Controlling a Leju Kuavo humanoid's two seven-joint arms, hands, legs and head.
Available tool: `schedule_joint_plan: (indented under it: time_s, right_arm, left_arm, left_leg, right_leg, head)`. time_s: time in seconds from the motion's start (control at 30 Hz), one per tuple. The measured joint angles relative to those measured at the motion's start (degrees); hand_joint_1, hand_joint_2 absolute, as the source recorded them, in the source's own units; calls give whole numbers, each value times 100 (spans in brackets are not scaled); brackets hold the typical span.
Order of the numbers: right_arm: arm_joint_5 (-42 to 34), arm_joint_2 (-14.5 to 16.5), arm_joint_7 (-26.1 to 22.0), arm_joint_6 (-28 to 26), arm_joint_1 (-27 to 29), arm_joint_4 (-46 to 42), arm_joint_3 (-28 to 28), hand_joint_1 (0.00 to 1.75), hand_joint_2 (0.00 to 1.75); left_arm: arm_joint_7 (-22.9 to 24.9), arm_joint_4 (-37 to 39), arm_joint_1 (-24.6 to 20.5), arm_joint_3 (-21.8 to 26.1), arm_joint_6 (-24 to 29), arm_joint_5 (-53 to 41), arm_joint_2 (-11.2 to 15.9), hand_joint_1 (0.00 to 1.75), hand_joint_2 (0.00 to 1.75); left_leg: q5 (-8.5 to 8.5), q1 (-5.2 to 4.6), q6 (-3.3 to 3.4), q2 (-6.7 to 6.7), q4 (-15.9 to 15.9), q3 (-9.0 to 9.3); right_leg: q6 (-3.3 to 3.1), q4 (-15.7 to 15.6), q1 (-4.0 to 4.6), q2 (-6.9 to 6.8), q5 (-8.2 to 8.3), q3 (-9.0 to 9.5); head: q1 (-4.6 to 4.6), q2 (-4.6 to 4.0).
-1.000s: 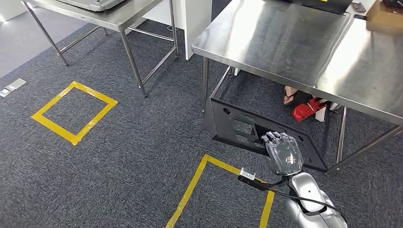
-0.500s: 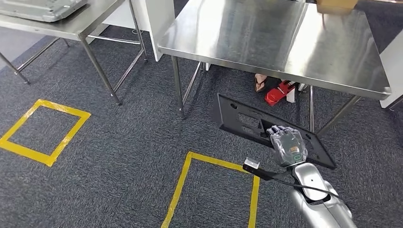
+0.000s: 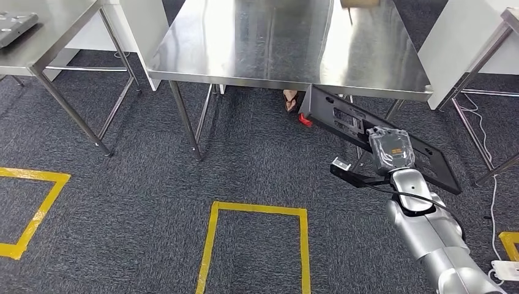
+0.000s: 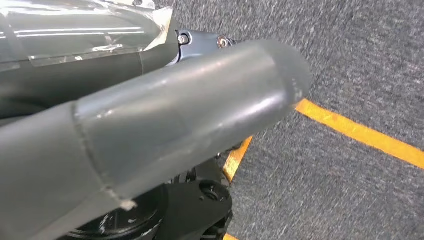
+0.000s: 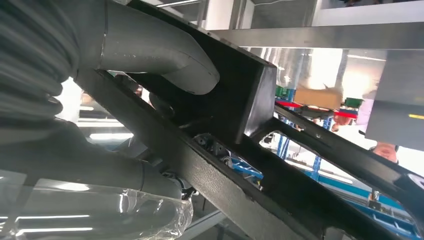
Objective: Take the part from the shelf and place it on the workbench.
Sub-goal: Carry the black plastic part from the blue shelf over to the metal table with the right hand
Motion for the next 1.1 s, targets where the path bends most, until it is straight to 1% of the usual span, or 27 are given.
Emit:
schedule_joint_plan:
  time_s: [0.07, 0.13, 0.2, 0.23, 0.27, 0.3, 0.33, 0.37, 0.4, 0.43, 0.47, 0.5, 0.53, 0.6, 0.63, 0.67, 0.73, 0.77, 0.8, 0.83, 0.87, 0.9, 0.93, 0.97, 1.0, 1.07, 1.1]
  right_arm:
    - [39, 24, 19, -27, -79, 201, -26, 175, 175]
    - [57, 54, 34, -46, -112, 351, -40, 175, 175]
    - [72, 93, 55, -60, -149, 477, -46, 175, 175]
    - [79, 116, 69, -62, -163, 535, -47, 175, 175]
    - [86, 136, 86, -64, -169, 587, -47, 175, 175]
    - [94, 153, 105, -64, -169, 635, -48, 175, 175]
    - [104, 167, 123, -64, -171, 676, -52, 175, 175]
    - [114, 175, 136, -64, -175, 706, -58, 175, 175]
    - [123, 184, 143, -64, -185, 731, -64, 175, 175]
    - [130, 192, 146, -64, -202, 753, -69, 175, 175]
    - [137, 198, 146, -64, -218, 773, -71, 175, 175]
    - [142, 204, 148, -64, -230, 795, -73, 175, 175]
    - [148, 207, 148, -64, -237, 818, -75, 175, 175]
    - [156, 207, 148, -64, -240, 859, -91, 175, 175]
    - [158, 206, 148, -64, -249, 876, -106, 175, 175]
    - [161, 204, 148, -64, -262, 890, -124, 175, 175]
    - [186, 203, 151, -62, -290, 933, -155, 175, 175]
    - [212, 203, 156, -60, -298, 963, -163, 175, 175]
    - [242, 205, 162, -56, -306, 996, -168, 175, 175]
    - [270, 208, 167, -52, -314, 1029, -172, 175, 175]
    - [300, 212, 173, -44, -330, 1055, -174, 175, 175]
    - [330, 217, 180, -31, -356, 1078, -176, 175, 175]
    - [361, 223, 194, -11, -397, 1102, -178, 175, 175]
    - [396, 229, 210, 11, -447, 1127, -178, 175, 175]
    - [432, 236, 226, 31, -500, 1155, -178, 175, 175]
    - [505, 256, 248, 59, -613, 1219, -179, 175, 175]
    - [546, 268, 256, 75, -667, 1248, -179, 175, 175]
  left_arm:
    - [-31, 0, -6, -4, -43, -2, 3, 0, 0]
    - [-48, 0, -9, -6, -75, -2, -1, 0, 0]
    - [-54, 0, -6, -7, -104, -4, -1, 0, 0]
    - [-54, 0, -2, -7, -115, -8, 0, 0, 0]
    - [-54, 0, 2, -8, -127, -14, 0, 0, 0]
    - [-53, 0, 6, -9, -139, -20, 0, 0, 0]
    - [-53, 0, 9, -9, -151, -24, -1, 0, 0]
    - [-52, 0, 10, -10, -161, -27, -2, 0, 0]
    - [-52, 0, 9, -11, -166, -27, -2, 0, 0]
    - [-52, 0, 8, -11, -168, -28, -2, 0, 0]
    - [-52, 0, 9, -12, -170, -31, -1, 0, 0]
    - [-51, 0, 10, -12, -175, -35, 2, 0, 0]
    - [-51, 0, 11, -13, -180, -42, 3, 0, 0]
    - [-50, 0, 9, -14, -186, -57, 8, 0, 0]
    - [-50, 0, 8, -14, -187, -63, 10, 0, 0]
    - [-50, 0, 8, -14, -189, -67, 12, 0, 0]
    - [-47, 0, 14, -15, -204, -78, 13, 0, 0]
    - [-43, 0, 20, -16, -211, -82, 13, 0, 0]
    - [-37, 0, 26, -17, -216, -89, 14, 0, 0]
    - [-32, 0, 30, -18, -217, -91, 16, 0, 0]
    - [-27, 0, 32, -20, -217, -94, 19, 0, 0]
    - [-25, 0, 32, -22, -217, -97, 24, 0, 0]
    - [-24, 0, 29, -25, -217, -99, 31, 0, 0]
    - [-23, 0, 26, -30, -217, -103, 35, 0, 0]
    - [-21, 0, 23, -37, -217, -107, 40, 0, 0]
    - [-20, -1, 18, -52, -217, -111, 42, 0, 0]
    - [-19, -1, 16, -61, -217, -111, 38, 0, 0]
  left_leg:
    - [31, -16, 63, 21, -46, 8]
    - [87, -10, 152, 43, -114, 37]
    - [113, -8, 201, 67, -147, 46]
    - [111, -8, 209, 82, -146, 43]
    - [107, -8, 208, 98, -145, 43]
    - [101, -7, 203, 112, -143, 44]
    - [92, -3, 193, 124, -139, 47]
    - [80, 3, 176, 132, -135, 55]
    - [65, 6, 151, 142, -129, 62]
    - [44, -3, 118, 151, -120, 66]
    - [26, -18, 87, 161, -112, 70]
    - [11, -35, 61, 171, -106, 72]
    - [1, -46, 42, 181, -107, 74]
    - [-42, -25, 2, 194, -78, 68]
    - [-122, -9, -20, 192, 37, 18]
    - [-253, 2, -43, 185, 268, -92]
    - [-594, 8, -65, 170, 1029, -490]
    - [-697, 8, -68, 169, 1375, -694]
    - [-703, 8, -63, 168, 1567, -830]
    - [-588, 7, -48, 167, 1528, -854]
    - [-380, 6, -21, 160, 1264, -762]
    - [-140, 3, 17, 143, 867, -597]
    - [42, -5, 49, 126, 470, -422]
    - [150, -15, 71, 114, 181, -292]
    - [184, -31, 85, 107, 28, -223]
    - [172, -61, 101, 117, -30, -193]
    - [184, -63, 125, 122, -63, -164]
  right_leg:
    - [73, -18, 11, 2, 11, -26]
    - [108, 168, 13, -149, -86, -134]
    - [102, 792, -8, -340, -363, -452]
    - [111, 1190, -18, -377, -511, -651]
    - [135, 1499, -31, -391, -603, -808]
    - [178, 1618, -45, -396, -610, -872]
    - [236, 1500, -61, -406, -528, -817]
    - [294, 1163, -78, -428, -382, -652]
    - [342, 727, -94, -472, -224, -438]
    - [362, 358, -83, -507, -102, -242]
    - [343, 115, -69, -525, -28, -117]
    - [304, 10, -51, -528, -3, -62]
    - [254, 9, -32, -504, -4, -53]
    - [157, 9, -58, -469, -7, -45]
    - [103, 7, -70, -457, -14, -32]
    - [48, 3, -78, -448, -18, -20]
    - [-28, 3, -57, -433, -36, -10]
    - [-45, 3, -44, -422, -44, -5]
    - [-55, 4, -32, -408, -51, 3]
    - [-64, 4, -22, -392, -59, 17]
    - [-71, 4, -15, -376, -68, 36]
    - [-74, 4, -10, -360, -78, 55]
    - [-65, 10, 14, -343, -93, 67]
    - [-49, 11, 30, -330, -106, 71]
    - [-27, 11, 42, -321, -117, 70]
    - [26, -10, 55, -313, -127, 71]
    - [53, 12, 51, -326, -143, 59]
  head:
    - [0, 0]
    - [11, 0]
    - [27, 0]
    - [37, 0]
    - [41, 0]
    - [44, 0]
    - [48, 0]
    - [49, 0]
    - [53, 0]
    - [57, 0]
    - [57, 0]
    - [55, 0]
    - [48, 0]
    - [37, 0]
    - [27, 0]
    - [19, 0]
    - [4, 0]
    - [6, 0]
    - [4, 0]
    - [3, 0]
    - [3, 0]
    - [2, 0]
    - [3, 0]
    - [6, 0]
    - [8, 0]
    - [9, 0]
    - [7, 0]
